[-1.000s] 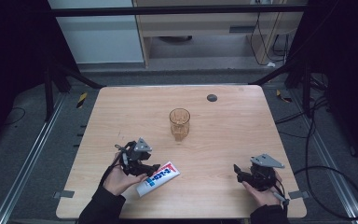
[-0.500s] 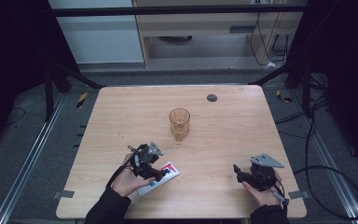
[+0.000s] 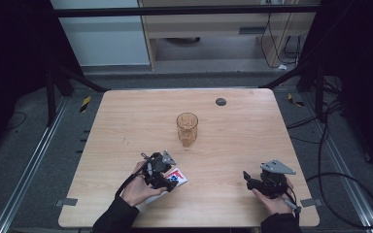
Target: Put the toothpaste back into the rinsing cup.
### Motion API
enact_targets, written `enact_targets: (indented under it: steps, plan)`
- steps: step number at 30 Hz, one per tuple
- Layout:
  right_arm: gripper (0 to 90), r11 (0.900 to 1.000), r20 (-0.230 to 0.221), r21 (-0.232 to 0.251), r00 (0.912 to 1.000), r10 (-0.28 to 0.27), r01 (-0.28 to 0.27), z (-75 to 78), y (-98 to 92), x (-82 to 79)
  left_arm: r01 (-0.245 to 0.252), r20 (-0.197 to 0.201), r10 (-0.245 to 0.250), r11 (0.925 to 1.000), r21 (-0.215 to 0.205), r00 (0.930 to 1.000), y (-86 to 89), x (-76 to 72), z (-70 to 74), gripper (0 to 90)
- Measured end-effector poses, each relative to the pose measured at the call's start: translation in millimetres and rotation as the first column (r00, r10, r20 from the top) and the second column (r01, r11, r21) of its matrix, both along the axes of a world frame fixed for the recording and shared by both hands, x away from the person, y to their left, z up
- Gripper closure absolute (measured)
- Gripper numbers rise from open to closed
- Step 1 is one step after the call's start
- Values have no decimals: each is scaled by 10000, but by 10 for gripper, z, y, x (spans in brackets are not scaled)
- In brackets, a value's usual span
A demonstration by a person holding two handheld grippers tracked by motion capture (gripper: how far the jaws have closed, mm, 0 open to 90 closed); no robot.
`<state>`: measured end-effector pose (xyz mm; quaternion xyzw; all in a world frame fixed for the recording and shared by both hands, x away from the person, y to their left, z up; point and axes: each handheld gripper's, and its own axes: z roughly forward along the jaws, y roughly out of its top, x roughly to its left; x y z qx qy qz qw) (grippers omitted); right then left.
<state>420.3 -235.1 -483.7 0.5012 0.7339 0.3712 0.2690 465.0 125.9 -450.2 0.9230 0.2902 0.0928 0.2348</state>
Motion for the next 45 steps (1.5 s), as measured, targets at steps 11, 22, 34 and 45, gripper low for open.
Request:
enact_targets:
  steps: [11, 22, 34, 45]
  plan:
    - [247, 10000, -12, -57, 10000, 22, -22, -4, 3, 6, 104, -167, -99, 9994, 341, 9998, -49, 28, -80, 324]
    - [247, 10000, -91, -31, 10000, 31, -32, -11, 4, 11, 115, -383, -92, 9982, 591, 9992, -85, 66, -169, 320]
    - [247, 10000, -40, -45, 10000, 5, -5, -3, -5, 6, 204, -618, -157, 9969, 761, 9980, -95, 70, -229, 355]
    - [249, 10000, -71, -87, 10000, 29, -30, -6, 4, 10, 177, -788, -117, 9969, 768, 9968, -92, 73, -233, 378]
